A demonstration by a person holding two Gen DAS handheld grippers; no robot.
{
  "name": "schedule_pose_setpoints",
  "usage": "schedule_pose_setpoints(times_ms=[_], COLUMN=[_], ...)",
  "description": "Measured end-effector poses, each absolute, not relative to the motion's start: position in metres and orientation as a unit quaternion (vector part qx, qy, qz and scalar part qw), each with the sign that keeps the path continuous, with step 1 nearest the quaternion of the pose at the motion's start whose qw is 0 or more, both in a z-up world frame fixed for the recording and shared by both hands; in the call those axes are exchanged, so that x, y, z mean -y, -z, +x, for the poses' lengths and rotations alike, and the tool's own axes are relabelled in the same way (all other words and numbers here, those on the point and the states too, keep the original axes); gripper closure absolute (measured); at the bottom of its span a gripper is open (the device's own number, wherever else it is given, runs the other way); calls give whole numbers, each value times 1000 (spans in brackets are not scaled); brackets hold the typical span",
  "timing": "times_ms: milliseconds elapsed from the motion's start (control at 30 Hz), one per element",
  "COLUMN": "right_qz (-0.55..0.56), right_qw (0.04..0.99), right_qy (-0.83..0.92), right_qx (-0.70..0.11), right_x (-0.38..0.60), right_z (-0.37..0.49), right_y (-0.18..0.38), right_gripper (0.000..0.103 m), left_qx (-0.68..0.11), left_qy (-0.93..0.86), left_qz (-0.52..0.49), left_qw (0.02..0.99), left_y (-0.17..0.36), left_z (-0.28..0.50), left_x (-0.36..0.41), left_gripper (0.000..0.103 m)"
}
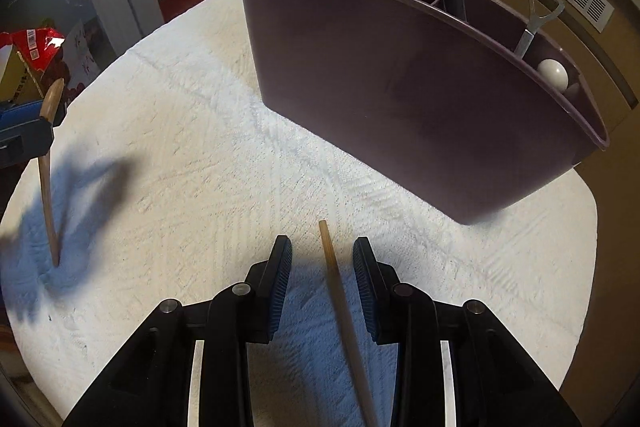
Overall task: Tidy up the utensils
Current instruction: 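Grasp the wooden spoon with the left tool while the right grasps the wooden chopstick, then carry wooden spoon and chopstick into the purple caddy and open both tools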
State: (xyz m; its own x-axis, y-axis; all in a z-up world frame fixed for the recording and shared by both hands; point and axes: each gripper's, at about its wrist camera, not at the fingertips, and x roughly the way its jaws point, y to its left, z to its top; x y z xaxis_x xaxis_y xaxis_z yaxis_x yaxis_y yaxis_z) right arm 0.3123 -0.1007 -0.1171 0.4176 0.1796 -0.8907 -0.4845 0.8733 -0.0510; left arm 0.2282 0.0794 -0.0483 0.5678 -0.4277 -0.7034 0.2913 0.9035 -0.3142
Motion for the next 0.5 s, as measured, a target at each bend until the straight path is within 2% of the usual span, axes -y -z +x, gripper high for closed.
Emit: schedule_pose_setpoints(times_ms=[33,100,167,333,500], right_qz=[-150,-148,-148,-137,-100], right_qw=[827,826,826,839,865], right_qy=[-203,-207,-207,-197,-196], right_qx=[-503,-503,-504,-489,-451], right_x=[101,102,102,118,138], right_z=[312,312,311,295,276], right_y=[117,117,116,99,55], right_gripper=[73,86,93,97,97], left_qx=[-420,-423,-425,-427,-417], left_qy=[204,206,207,205,203], left_qz=[-83,-82,-79,-69,-57], left_qw=[881,879,878,878,884], left_y=[50,51,52,46,32], left_z=[229,229,229,227,225], left_x=[-79,-76,-73,-65,-55], left_gripper=[76,76,76,76,76])
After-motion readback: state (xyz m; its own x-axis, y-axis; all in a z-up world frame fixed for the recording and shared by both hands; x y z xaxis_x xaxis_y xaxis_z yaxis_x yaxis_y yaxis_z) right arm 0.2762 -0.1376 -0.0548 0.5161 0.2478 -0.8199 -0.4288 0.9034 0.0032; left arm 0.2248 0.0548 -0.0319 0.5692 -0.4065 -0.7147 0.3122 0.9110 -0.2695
